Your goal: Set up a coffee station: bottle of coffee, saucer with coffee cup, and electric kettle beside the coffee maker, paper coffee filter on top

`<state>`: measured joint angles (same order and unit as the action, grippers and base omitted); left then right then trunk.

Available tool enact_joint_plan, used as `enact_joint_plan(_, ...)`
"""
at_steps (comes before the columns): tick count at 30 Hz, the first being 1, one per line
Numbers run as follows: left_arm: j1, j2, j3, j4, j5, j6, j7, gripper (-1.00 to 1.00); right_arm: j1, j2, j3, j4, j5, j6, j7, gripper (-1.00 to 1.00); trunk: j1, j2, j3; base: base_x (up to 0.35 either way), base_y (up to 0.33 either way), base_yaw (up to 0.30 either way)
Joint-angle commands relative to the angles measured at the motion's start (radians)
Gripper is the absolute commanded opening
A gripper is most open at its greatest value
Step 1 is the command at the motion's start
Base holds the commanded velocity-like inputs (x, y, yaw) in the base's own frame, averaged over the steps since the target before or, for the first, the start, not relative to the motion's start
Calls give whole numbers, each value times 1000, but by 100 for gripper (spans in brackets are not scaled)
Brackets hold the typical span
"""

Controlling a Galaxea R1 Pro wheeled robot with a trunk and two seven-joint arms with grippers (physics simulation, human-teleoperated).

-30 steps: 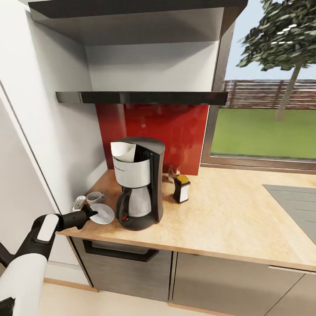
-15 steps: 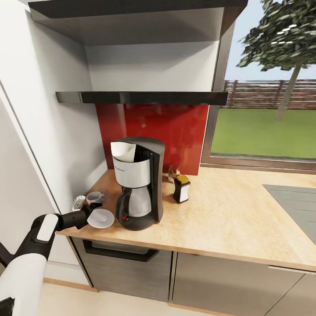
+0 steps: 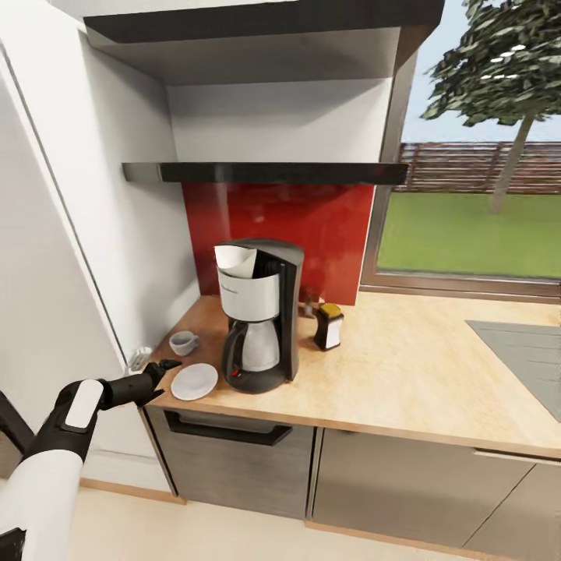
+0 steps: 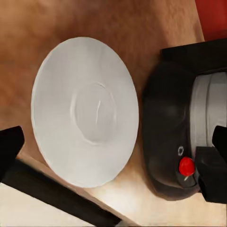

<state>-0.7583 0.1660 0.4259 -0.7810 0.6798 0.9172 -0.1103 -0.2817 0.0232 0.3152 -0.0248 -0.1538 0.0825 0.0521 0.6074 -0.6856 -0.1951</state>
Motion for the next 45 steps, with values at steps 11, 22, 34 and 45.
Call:
enact_joint_plan(11, -1, -2, 2, 0, -9, 5, -9, 100, -1, 0, 8, -1, -10, 5, 2, 100, 0, -1, -2, -299, 81, 0)
enact_joint_plan(22, -1, -5, 1, 4, -9, 7, -11, 100, -1, 0, 8, -2, -10, 5, 2, 100, 0, -1, -2, -331, 2, 0)
enact_joint_plan(34, 138, -39, -6, 14, -11, 10, -52, 100, -1, 1, 8, -4, -12, 5, 2, 100, 0, -1, -2, -190, 0, 0)
enact_joint_plan(45, 496, -30, -51, 14, -50, -139, -165, 100, -1, 3, 8, -6, -13, 1, 3, 100, 0, -1, -2, -5, 0, 0)
